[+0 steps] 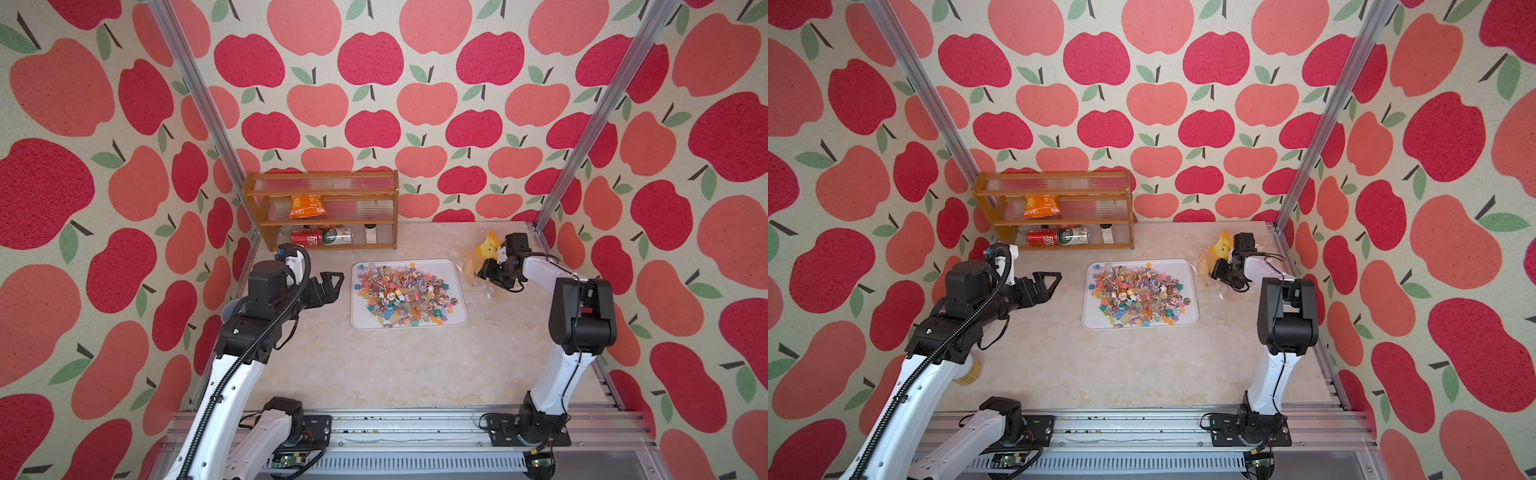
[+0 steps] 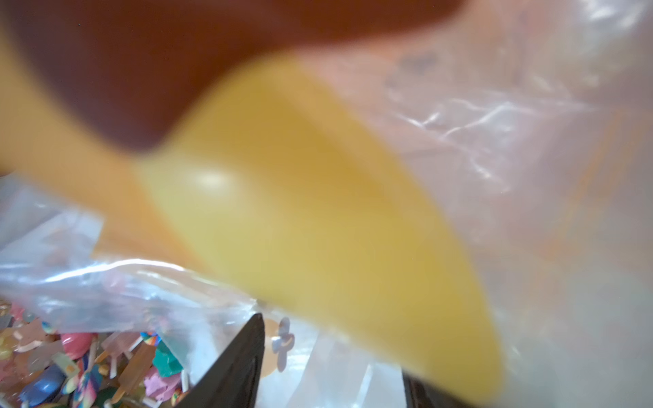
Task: Pour candies out of the ziploc bag
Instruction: Adjust the ziploc bag in the ziploc bag.
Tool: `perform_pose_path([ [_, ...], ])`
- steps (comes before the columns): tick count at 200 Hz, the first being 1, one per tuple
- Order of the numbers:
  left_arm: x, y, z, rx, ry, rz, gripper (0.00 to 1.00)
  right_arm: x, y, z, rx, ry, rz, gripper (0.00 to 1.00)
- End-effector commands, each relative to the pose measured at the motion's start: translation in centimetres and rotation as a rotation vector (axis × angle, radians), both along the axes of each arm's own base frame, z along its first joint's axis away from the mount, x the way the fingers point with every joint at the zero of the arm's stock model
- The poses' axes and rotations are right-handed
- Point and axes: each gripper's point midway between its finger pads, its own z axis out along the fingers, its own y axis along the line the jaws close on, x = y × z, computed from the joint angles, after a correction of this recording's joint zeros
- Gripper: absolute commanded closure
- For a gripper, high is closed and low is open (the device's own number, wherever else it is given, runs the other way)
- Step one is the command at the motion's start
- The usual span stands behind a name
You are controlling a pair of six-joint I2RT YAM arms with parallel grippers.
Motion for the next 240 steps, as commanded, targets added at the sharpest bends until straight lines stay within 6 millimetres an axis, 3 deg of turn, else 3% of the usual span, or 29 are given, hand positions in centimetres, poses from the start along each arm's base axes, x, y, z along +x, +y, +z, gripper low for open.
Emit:
perform_pose_path([
  [1, -0.3, 0.4, -0.1, 0.0, -0.002, 0.017, 0.04, 0.1, 1.4, 3.6, 0.025, -0.08, 0.015, 0.38],
  [37, -0.3, 0.4, -0.3, -0.003, 0.001, 0.017, 0.04, 0.2, 2.8, 6.6, 0.014, -0.151, 0.037, 0.38],
  [65, -0.3, 0.3, -0.2, -0.007, -0.002, 0.016, 0.04, 2.3, 3.6, 7.7, 0.01, -0.176, 0.054, 0.38],
  [86, -0.4, 0.4, 0.0, -0.007, -0.004, 0.017, 0.04, 4.3, 4.4, 7.0, 0.003, -0.138, 0.078, 0.38],
  [108, -0.6, 0.6, 0.1, 0.0, -0.01, 0.024, 0.04, 5.6, 5.3, 4.9, 0.0, -0.089, 0.102, 0.38],
  [137, -0.6, 0.8, -0.2, 0.015, -0.01, 0.03, 0.04, 5.4, 5.4, 0.9, -0.006, -0.008, 0.1, 0.38],
  [172, -0.4, 1.0, -0.5, 0.027, -0.015, 0.035, 0.03, 4.9, 5.4, -1.5, 0.001, 0.026, 0.09, 0.38],
  [213, -0.3, 0.9, -0.8, 0.019, -0.013, 0.036, 0.03, 4.2, 5.4, -2.5, 0.001, 0.054, 0.09, 0.38],
  [240, -0.5, 1.1, -0.8, 0.021, -0.017, 0.043, 0.03, 4.3, 5.5, 0.1, 0.016, 0.006, 0.086, 0.38],
])
